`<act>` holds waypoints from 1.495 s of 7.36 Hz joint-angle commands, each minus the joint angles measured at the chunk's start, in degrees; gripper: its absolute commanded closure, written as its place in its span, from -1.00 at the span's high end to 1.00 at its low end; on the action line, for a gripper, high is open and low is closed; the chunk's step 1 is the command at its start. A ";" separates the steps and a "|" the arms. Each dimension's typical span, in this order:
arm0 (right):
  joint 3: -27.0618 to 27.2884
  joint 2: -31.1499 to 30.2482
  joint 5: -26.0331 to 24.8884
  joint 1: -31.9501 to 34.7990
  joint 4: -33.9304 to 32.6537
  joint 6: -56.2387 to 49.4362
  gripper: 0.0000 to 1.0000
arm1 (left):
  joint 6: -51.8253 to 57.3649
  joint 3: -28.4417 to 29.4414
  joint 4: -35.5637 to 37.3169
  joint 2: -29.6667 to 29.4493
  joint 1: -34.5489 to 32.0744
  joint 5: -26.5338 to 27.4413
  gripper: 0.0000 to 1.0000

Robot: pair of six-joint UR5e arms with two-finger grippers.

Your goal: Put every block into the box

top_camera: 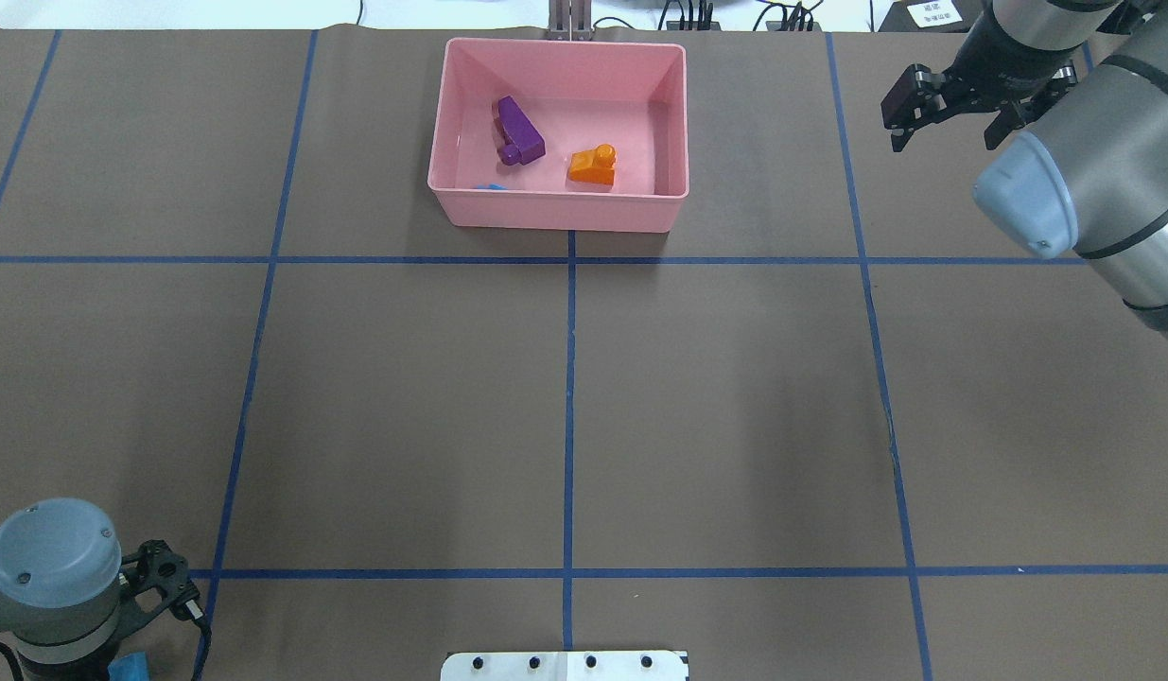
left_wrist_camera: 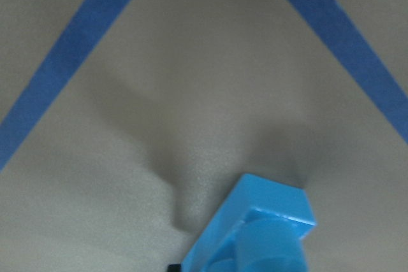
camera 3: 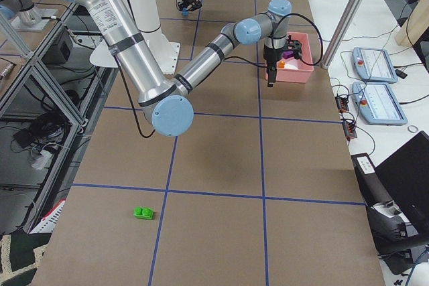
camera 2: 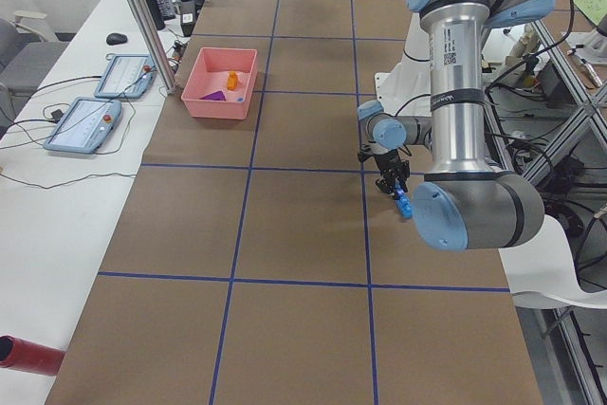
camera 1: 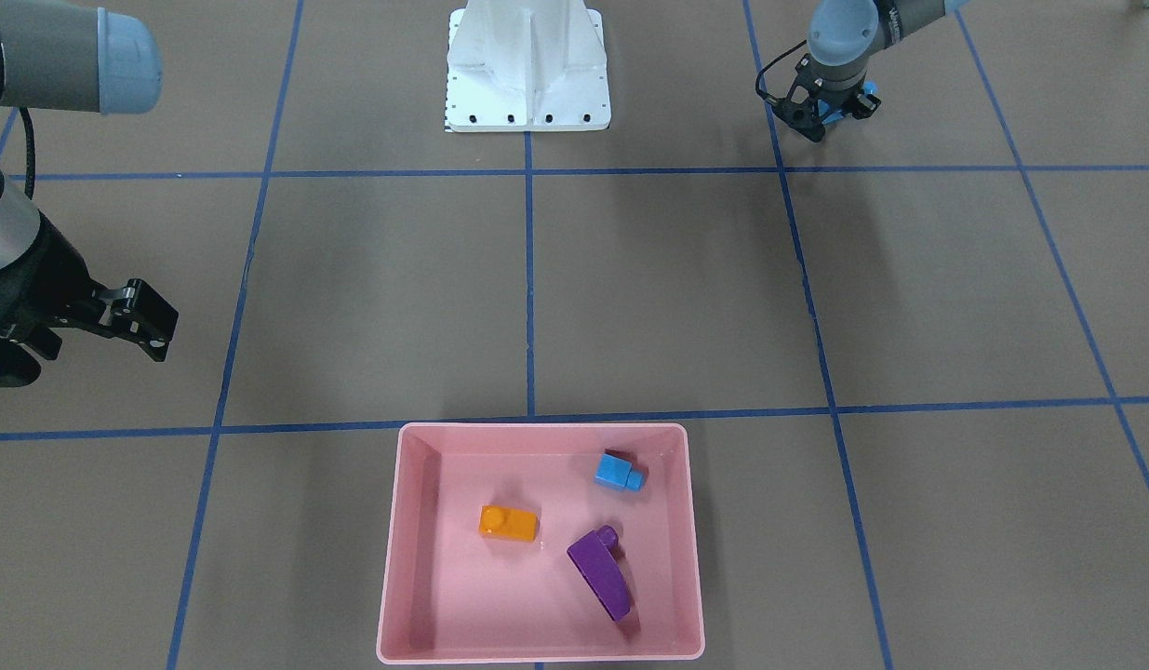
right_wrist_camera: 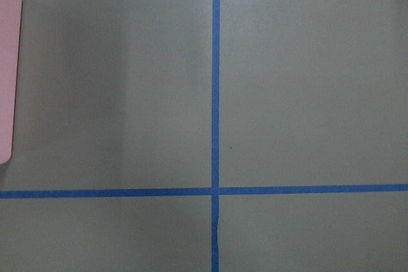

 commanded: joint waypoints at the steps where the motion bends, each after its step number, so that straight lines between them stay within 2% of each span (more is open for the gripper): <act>1: 0.00 -0.06 -0.01 0.53 -0.34 -0.52 1.00 | -2.93 -2.39 0.25 -0.49 0.09 -0.05 -0.90; 2: 0.09 0.03 -0.01 1.23 -1.56 -1.91 1.00 | -3.03 -4.84 0.86 -0.05 -0.34 -0.14 -1.00; 3: 0.18 0.12 -0.01 2.19 -2.61 -3.75 1.00 | -3.29 -6.95 0.86 2.13 -0.44 -0.14 -1.00; 5: 0.09 -0.05 -0.01 3.60 -4.19 -7.35 1.00 | -3.46 -11.87 1.47 2.42 -3.14 -0.05 -1.00; 6: 0.61 -0.66 -0.01 5.09 -5.77 -10.16 1.00 | -3.47 -14.42 2.43 2.33 -7.60 -0.05 -1.00; 9: 9.56 -11.26 0.08 5.19 -5.18 -13.25 1.00 | -0.06 -15.85 11.48 0.93 -21.66 -0.05 -1.00; 10: 12.11 -15.74 0.08 5.19 -5.17 -17.88 1.00 | 5.53 -14.90 14.11 -1.17 -28.15 -0.14 -1.00; 11: 14.13 -20.40 -0.01 5.45 -4.30 -20.53 1.00 | 10.98 -12.36 20.75 -8.76 -35.87 -1.36 -1.00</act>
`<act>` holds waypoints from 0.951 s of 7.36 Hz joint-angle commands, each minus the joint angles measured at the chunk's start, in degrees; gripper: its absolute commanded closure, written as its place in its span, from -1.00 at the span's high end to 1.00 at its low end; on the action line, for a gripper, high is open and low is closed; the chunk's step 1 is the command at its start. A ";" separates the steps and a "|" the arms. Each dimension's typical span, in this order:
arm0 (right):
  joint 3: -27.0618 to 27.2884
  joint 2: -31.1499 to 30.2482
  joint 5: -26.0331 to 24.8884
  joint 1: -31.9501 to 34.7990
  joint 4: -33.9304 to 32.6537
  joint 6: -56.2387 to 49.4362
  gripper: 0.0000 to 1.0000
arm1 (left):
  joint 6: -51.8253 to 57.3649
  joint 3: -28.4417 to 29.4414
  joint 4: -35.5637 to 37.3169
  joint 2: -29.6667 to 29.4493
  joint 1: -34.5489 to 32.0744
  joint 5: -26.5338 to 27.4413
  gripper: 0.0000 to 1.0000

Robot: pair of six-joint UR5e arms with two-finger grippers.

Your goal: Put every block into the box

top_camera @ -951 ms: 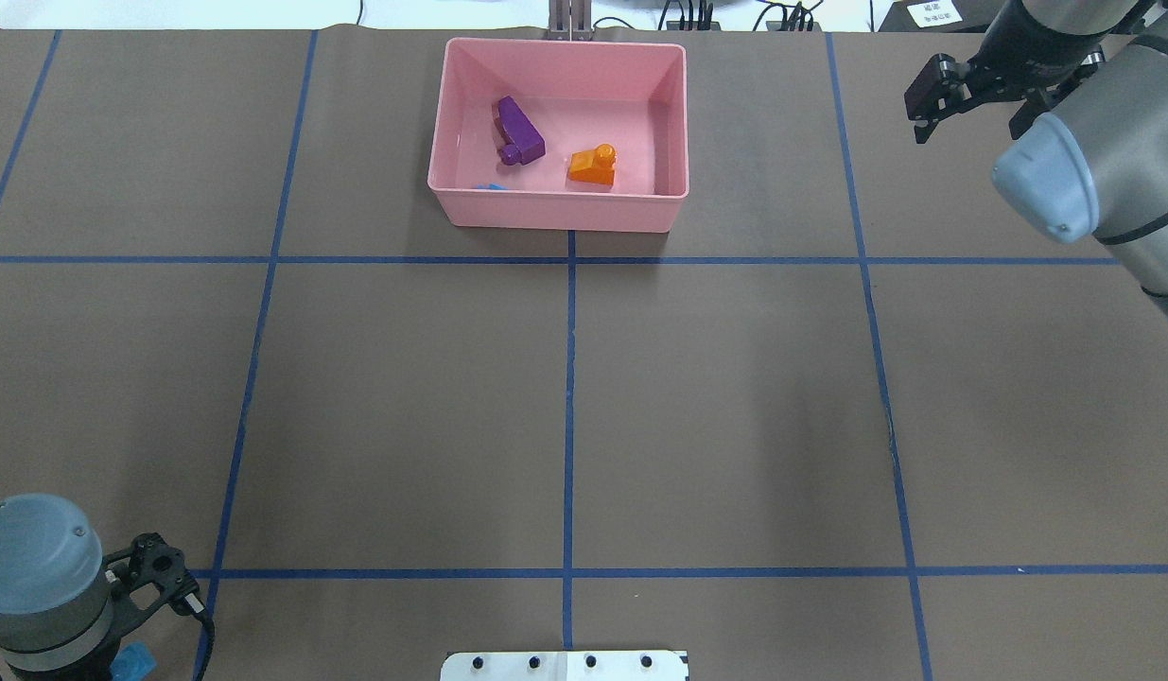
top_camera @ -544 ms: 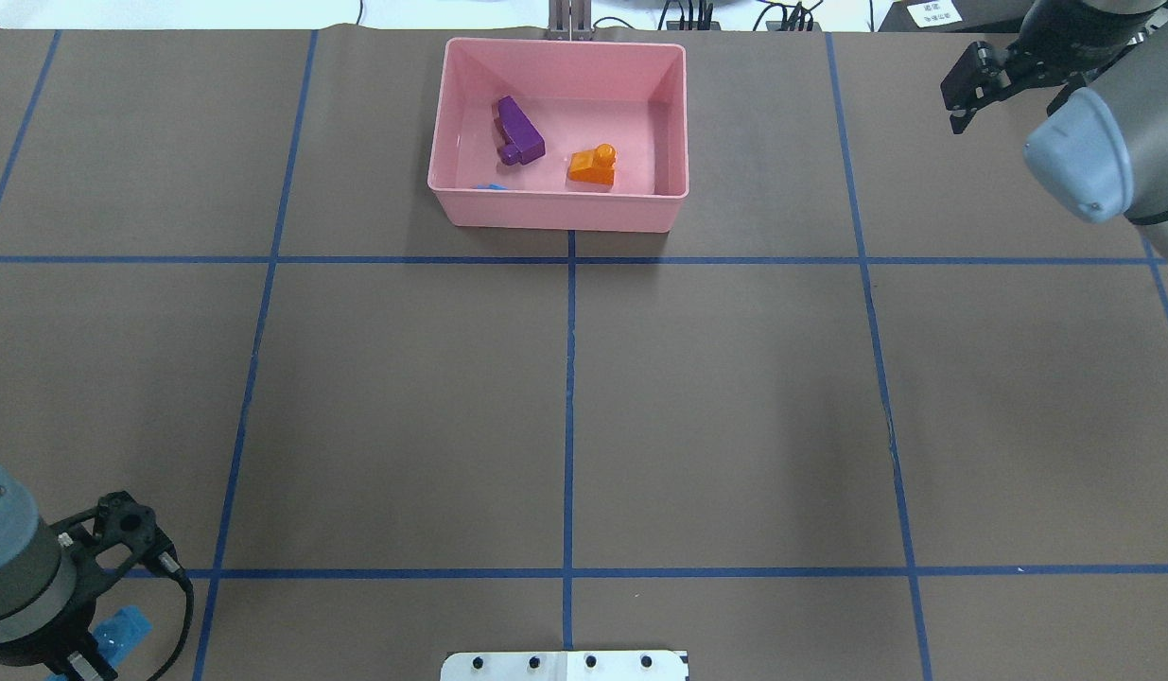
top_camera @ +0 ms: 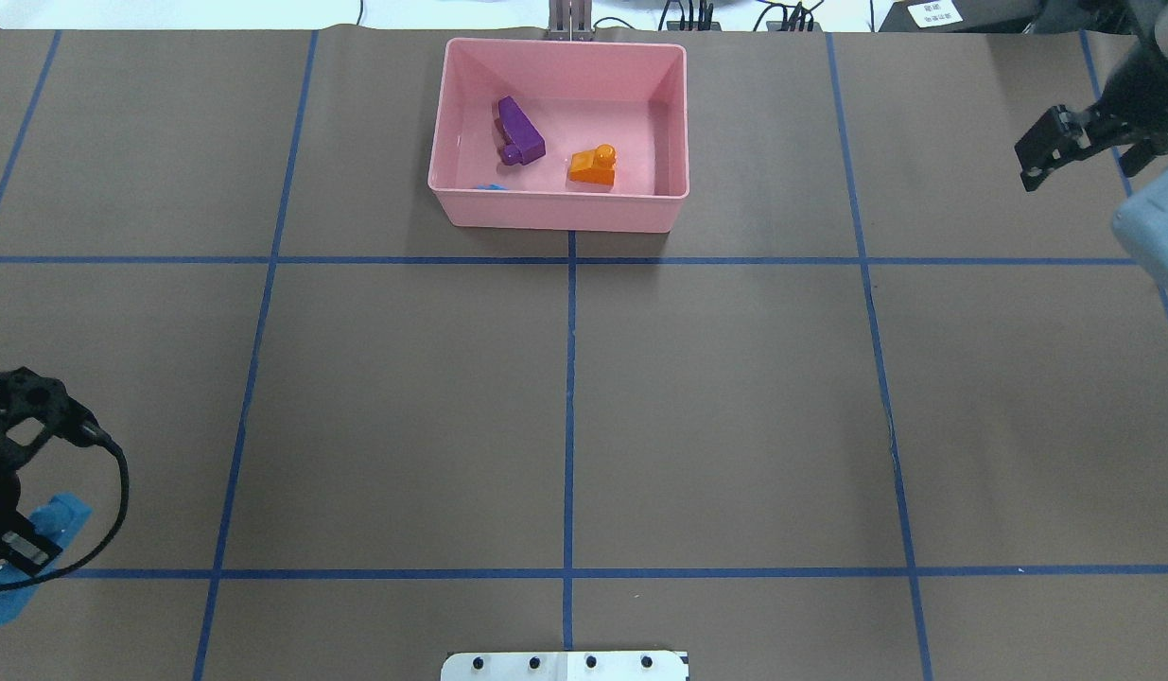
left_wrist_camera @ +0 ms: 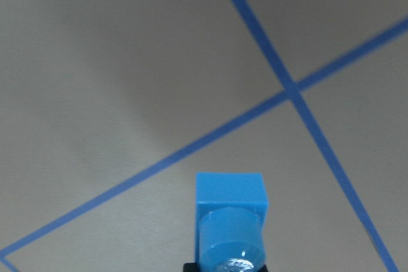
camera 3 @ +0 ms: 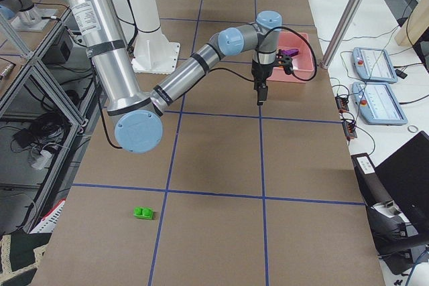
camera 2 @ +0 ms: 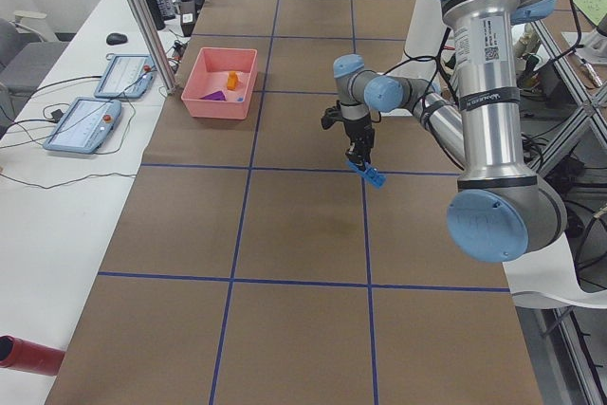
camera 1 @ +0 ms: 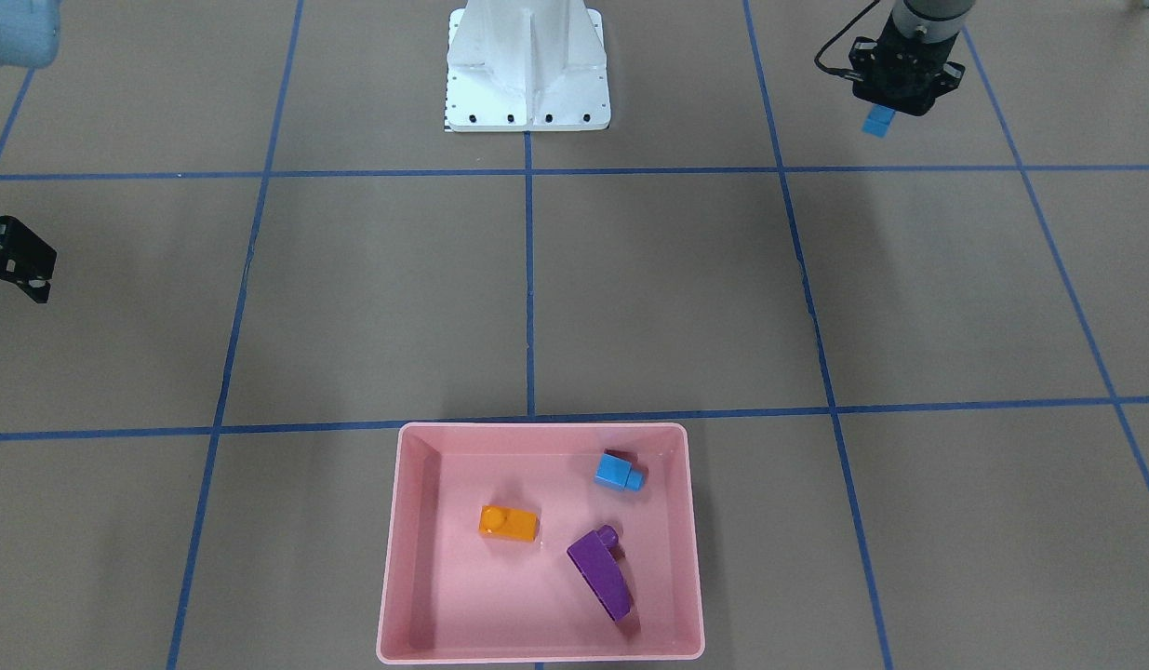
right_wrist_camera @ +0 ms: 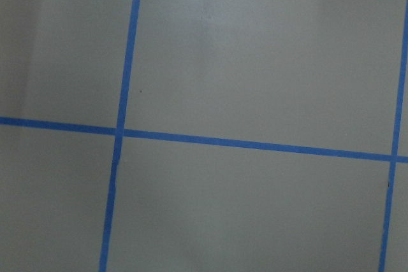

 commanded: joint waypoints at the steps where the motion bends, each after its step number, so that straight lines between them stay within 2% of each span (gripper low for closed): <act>1: 4.61 -11.90 1.06 0.74 4.62 -5.49 1.00 | 10.42 8.20 15.53 -18.31 -14.87 -2.75 -1.00; 2: 5.67 -21.36 1.95 1.71 13.53 -6.81 1.00 | 13.25 14.44 20.49 -28.17 -19.97 -3.37 -1.00; 3: 4.64 -29.98 5.70 2.67 23.89 -7.35 1.00 | 13.36 17.80 21.32 -32.36 -22.64 -5.64 -1.00; 4: 1.41 -38.25 7.82 4.51 35.39 -9.18 1.00 | 13.19 19.75 20.38 -34.40 -24.40 -11.32 -1.00; 5: -2.80 -42.77 9.76 7.23 44.99 -9.72 1.00 | 12.66 23.25 20.37 -39.38 -25.38 -15.47 -1.00; 7: -10.10 -48.50 10.57 9.70 56.73 -12.09 1.00 | 2.09 31.15 17.67 -50.88 -25.65 -15.86 -1.00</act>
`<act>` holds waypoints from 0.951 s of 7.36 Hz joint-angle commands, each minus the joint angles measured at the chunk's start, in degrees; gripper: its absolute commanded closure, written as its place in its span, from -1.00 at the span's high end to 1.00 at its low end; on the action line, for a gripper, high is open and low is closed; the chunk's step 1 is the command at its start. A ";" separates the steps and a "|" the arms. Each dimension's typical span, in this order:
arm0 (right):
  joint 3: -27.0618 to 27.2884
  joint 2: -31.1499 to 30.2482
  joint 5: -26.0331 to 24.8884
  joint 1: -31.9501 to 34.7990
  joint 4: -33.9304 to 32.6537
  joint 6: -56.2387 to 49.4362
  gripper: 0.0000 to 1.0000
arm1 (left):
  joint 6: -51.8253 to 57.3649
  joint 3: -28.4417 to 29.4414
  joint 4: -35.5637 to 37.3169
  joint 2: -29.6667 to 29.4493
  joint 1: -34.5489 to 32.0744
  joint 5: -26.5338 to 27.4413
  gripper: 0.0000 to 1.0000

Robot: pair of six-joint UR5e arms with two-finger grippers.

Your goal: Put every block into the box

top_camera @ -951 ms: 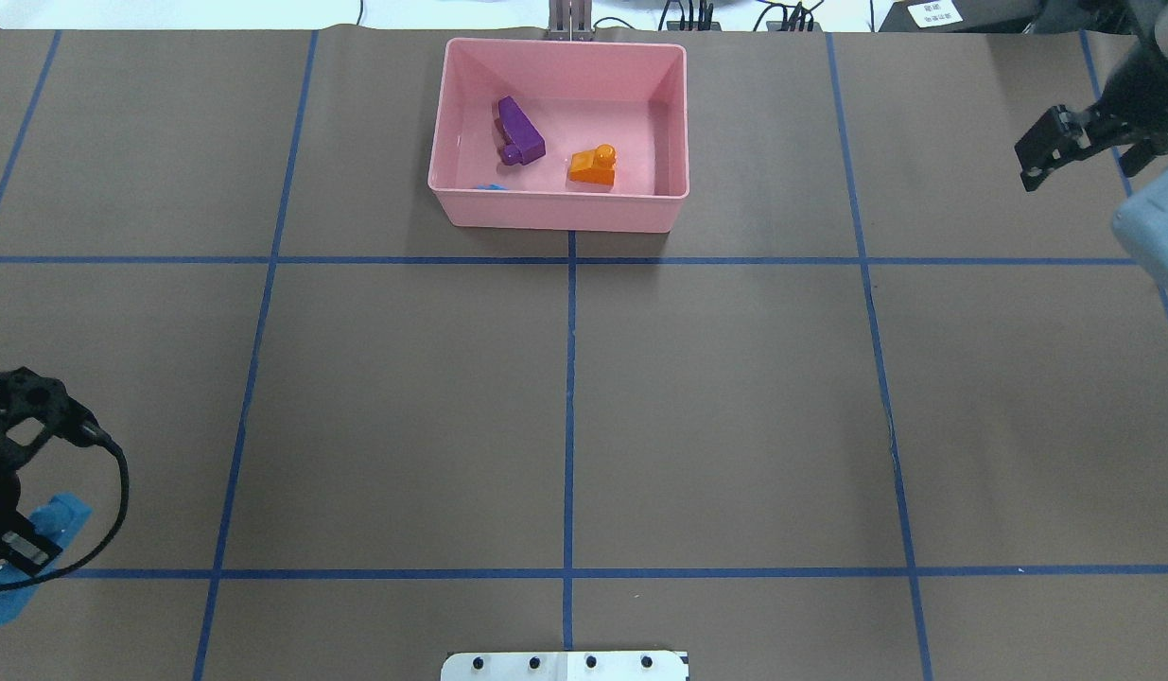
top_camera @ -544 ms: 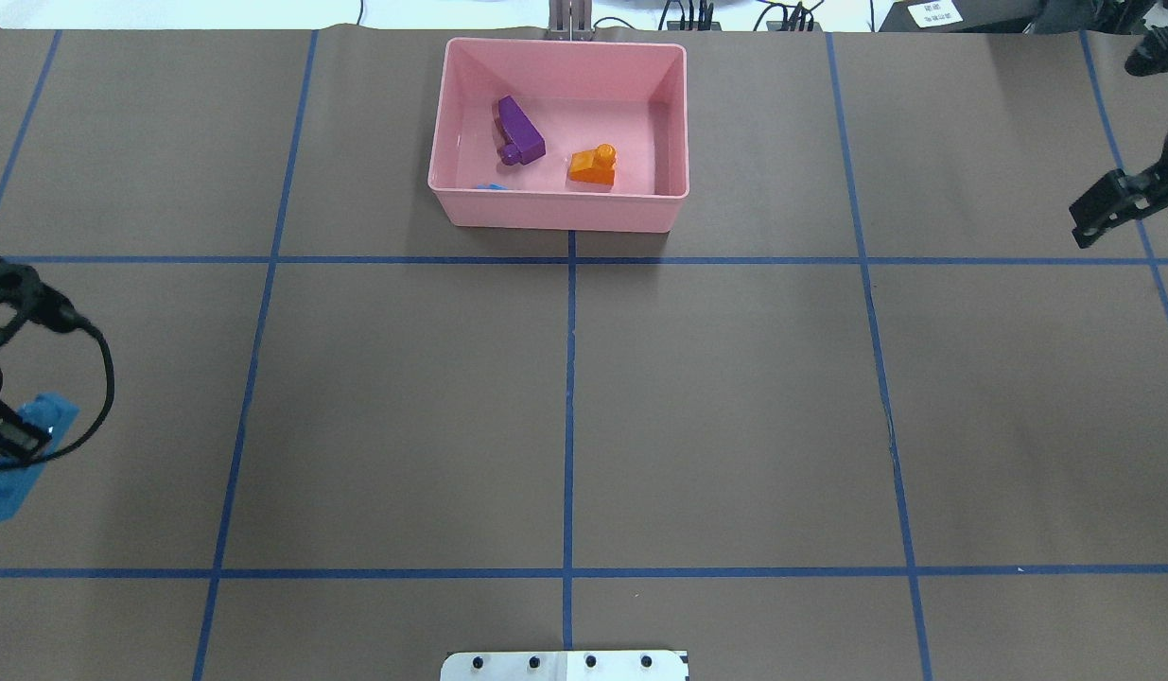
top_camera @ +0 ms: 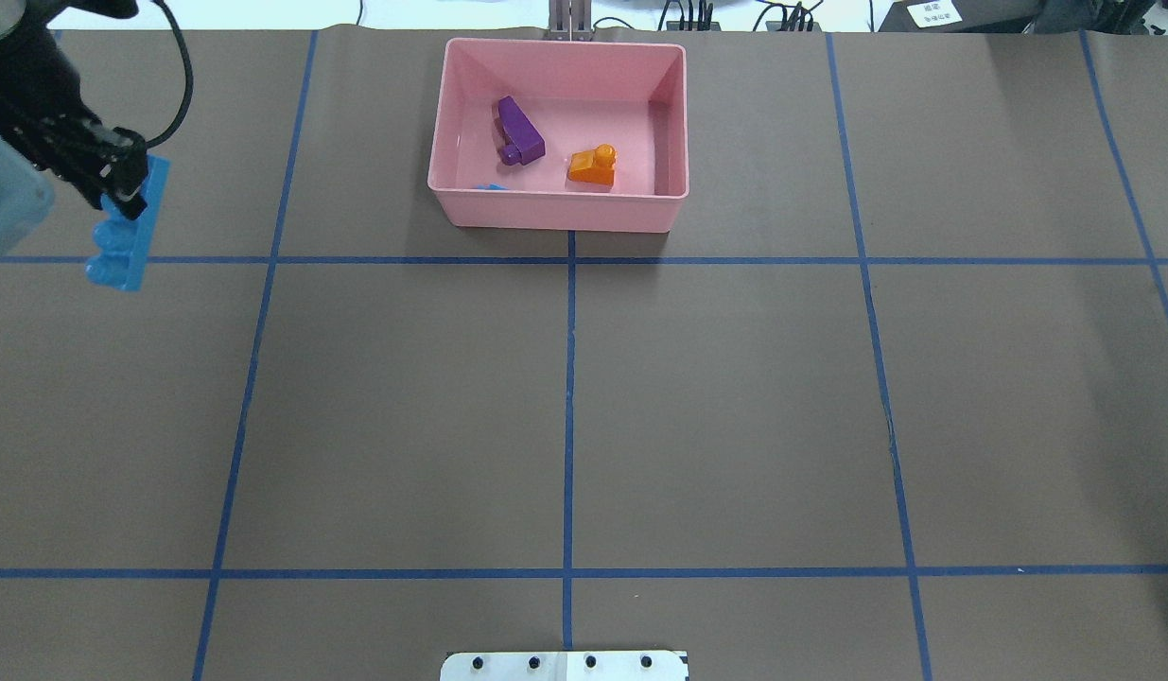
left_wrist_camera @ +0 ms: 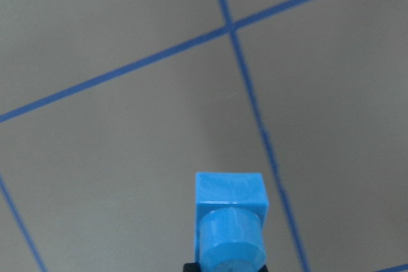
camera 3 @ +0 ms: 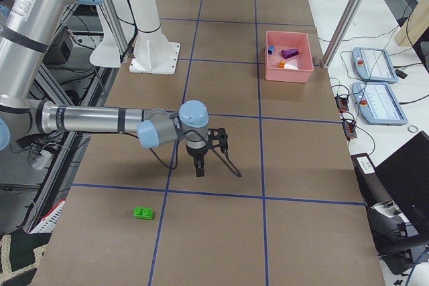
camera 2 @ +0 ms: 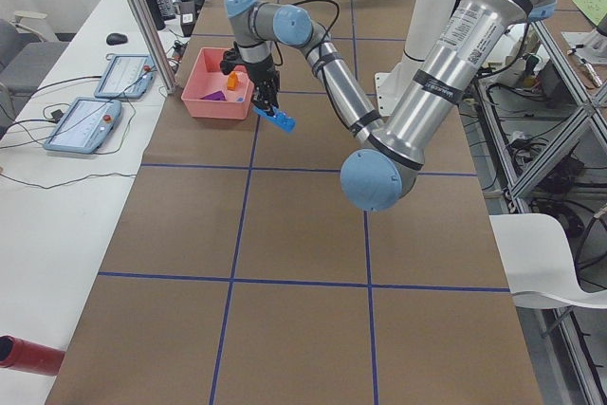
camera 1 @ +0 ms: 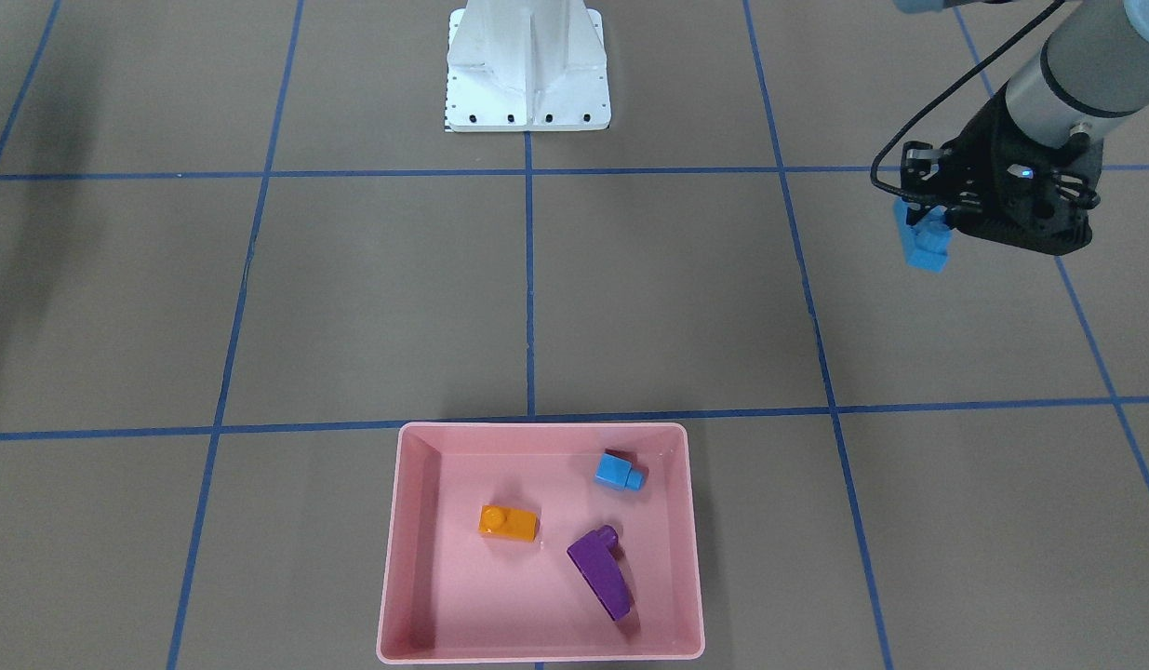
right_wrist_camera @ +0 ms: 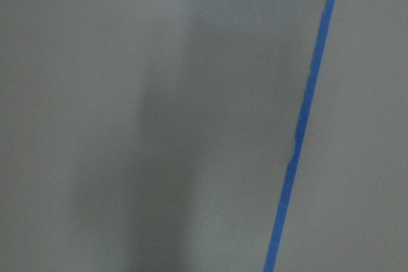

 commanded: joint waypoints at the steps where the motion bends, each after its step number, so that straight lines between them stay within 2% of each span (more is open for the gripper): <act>1: -6.19 -6.46 0.64 2.33 9.61 -1.88 1.00 | -14.97 10.62 -8.01 -11.99 -0.32 -1.13 -1.00; 3: -11.35 -10.42 0.55 2.51 18.45 -1.37 1.00 | -26.69 22.13 -26.43 -14.67 0.12 -4.98 -1.00; 4: -15.13 -12.09 0.90 2.51 24.07 -1.36 1.00 | -31.18 24.53 -30.53 -15.89 1.08 -5.00 -1.00; 5: -17.95 -11.85 1.08 2.42 26.57 -0.75 1.00 | -33.32 26.47 -30.92 -18.25 2.31 -5.00 -1.00; 7: -20.60 -10.36 1.60 2.25 26.42 -0.74 1.00 | -33.51 31.83 -30.74 -23.36 4.32 -4.65 -1.00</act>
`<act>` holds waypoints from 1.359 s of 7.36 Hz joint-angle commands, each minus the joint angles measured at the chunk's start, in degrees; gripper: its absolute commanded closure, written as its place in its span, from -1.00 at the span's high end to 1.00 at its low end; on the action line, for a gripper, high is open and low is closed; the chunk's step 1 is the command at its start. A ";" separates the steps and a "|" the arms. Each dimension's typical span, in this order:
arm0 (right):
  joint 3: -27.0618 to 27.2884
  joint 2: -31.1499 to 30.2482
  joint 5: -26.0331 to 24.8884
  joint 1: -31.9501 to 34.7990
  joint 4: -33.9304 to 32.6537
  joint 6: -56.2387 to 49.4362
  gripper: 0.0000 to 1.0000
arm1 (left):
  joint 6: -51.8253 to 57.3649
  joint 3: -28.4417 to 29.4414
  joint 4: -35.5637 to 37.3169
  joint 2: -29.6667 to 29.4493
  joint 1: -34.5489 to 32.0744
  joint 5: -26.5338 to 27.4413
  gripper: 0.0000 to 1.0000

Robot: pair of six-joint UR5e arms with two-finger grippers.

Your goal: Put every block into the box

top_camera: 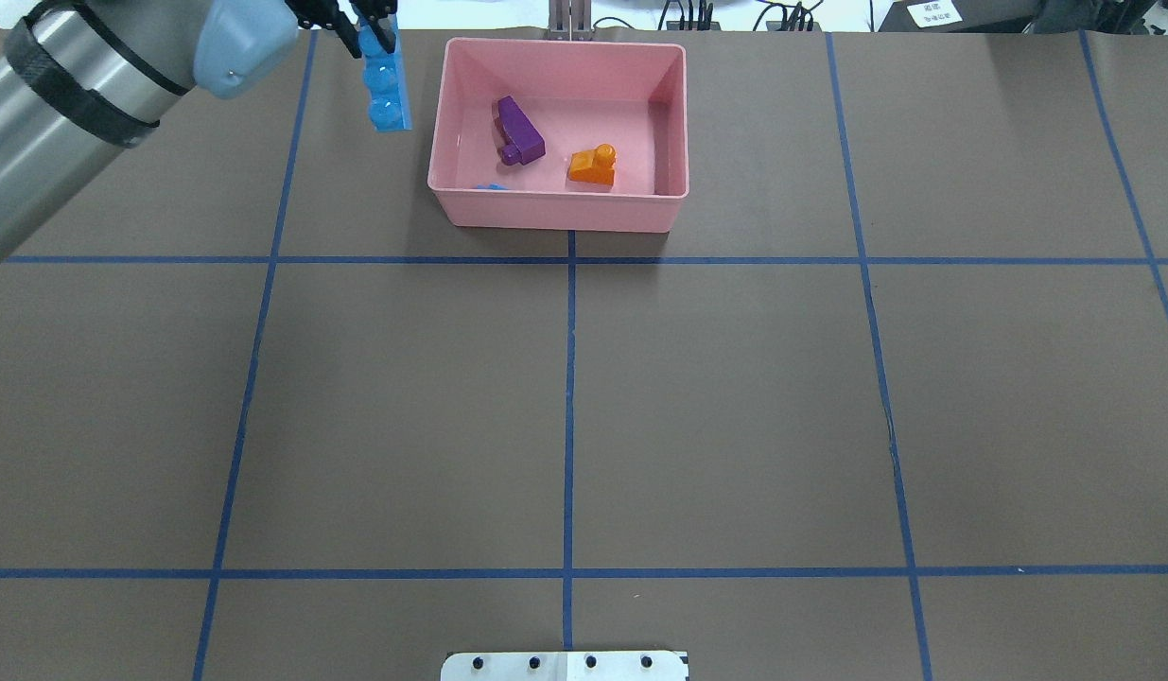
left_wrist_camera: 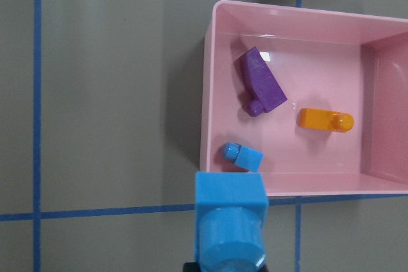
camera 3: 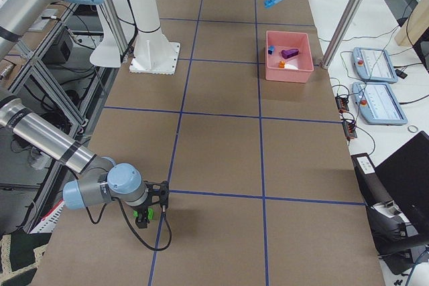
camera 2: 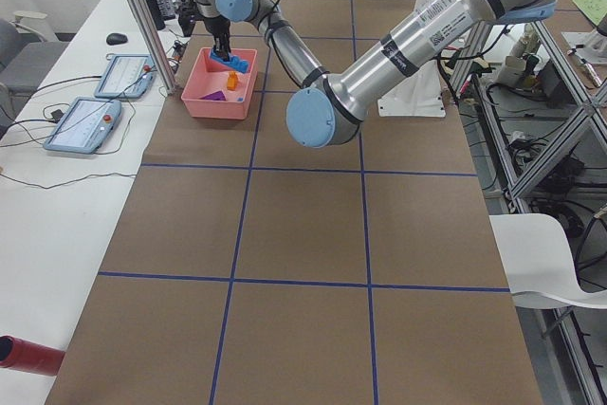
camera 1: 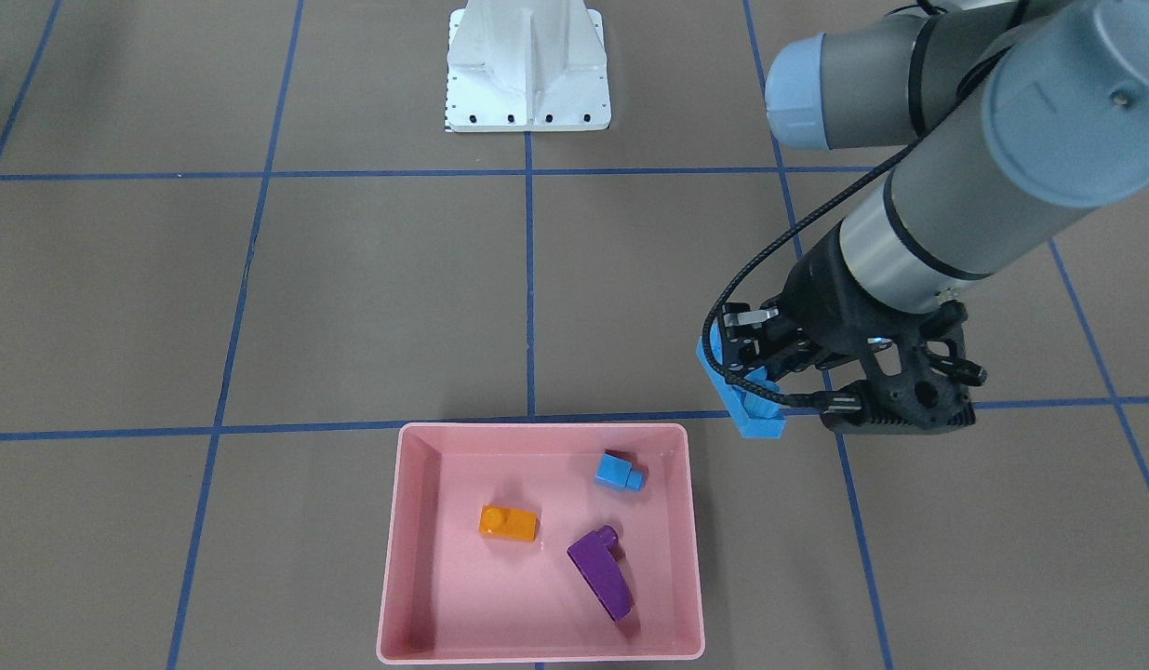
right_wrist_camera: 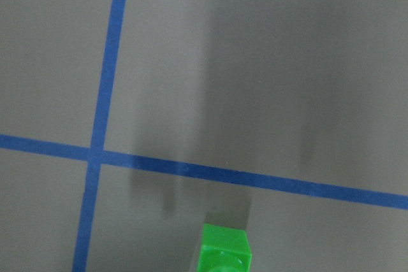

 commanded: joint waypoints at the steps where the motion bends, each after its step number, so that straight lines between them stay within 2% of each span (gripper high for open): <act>1: -3.06 2.16 4.41 -0.10 0.39 0.35 1.00 | -0.62 2.94 -0.33 -2.87 1.45 0.25 -1.00; 3: -5.78 4.10 7.16 -0.19 0.38 0.61 1.00 | -0.45 2.94 -0.33 -3.22 1.45 0.25 -1.00; 5: -10.09 6.82 7.43 -0.36 0.47 -0.26 1.00 | -0.44 2.94 -0.24 -3.31 1.45 0.25 -1.00; 10: -10.46 7.45 9.46 -0.80 0.47 0.35 0.93 | -0.18 2.68 -0.24 -3.14 1.36 0.25 -1.00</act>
